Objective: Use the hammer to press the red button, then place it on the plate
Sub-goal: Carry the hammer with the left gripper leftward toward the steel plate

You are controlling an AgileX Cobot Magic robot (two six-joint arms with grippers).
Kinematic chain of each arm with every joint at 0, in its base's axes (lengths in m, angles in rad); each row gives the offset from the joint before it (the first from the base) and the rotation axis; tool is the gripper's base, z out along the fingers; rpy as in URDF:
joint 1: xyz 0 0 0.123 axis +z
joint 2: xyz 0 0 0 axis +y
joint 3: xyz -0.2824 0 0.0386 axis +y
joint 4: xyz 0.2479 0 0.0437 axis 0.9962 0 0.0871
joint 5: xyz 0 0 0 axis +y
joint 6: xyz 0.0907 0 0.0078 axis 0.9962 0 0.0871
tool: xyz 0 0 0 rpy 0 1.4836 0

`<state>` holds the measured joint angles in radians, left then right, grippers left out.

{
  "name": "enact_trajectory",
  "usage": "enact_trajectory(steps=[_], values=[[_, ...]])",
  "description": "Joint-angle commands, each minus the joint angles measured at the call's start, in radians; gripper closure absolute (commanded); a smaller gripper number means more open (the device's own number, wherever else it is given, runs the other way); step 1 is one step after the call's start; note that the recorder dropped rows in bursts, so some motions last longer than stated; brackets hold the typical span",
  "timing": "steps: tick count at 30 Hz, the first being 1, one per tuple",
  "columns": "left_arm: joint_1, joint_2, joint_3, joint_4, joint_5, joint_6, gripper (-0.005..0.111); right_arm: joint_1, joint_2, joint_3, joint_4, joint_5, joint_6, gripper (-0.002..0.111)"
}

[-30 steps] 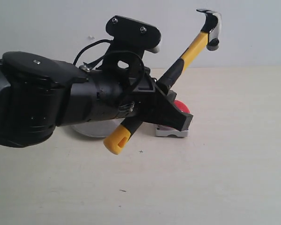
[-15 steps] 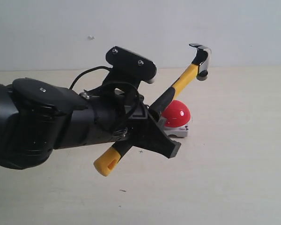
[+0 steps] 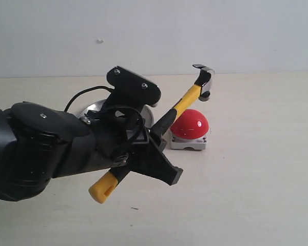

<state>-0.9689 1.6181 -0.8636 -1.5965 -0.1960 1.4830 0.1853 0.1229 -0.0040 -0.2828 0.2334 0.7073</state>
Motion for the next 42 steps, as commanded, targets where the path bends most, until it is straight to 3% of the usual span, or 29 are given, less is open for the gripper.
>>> enact_trajectory(steps=[1, 8, 14, 21, 42], values=[[0.012, -0.017, 0.003, 0.004, -0.034, -0.002, 0.107, 0.001, -0.003, 0.004, -0.002, 0.038, 0.004, 0.108], [0.022, 0.014, 0.003, 0.004, -0.023, -0.013, 0.107, 0.001, -0.003, 0.004, -0.002, 0.038, 0.004, 0.108], [0.093, 0.052, 0.001, 0.001, -0.004, -0.029, 0.107, 0.001, -0.003, 0.004, -0.004, 0.038, 0.002, 0.108], [0.168, 0.066, 0.001, -0.012, 0.148, -0.031, 0.107, 0.001, -0.003, 0.004, -0.004, 0.038, 0.002, 0.108], [0.168, -0.004, -0.07, 0.012, 0.167, -0.025, 0.107, 0.001, -0.003, 0.004, -0.004, 0.038, 0.0, 0.108]])
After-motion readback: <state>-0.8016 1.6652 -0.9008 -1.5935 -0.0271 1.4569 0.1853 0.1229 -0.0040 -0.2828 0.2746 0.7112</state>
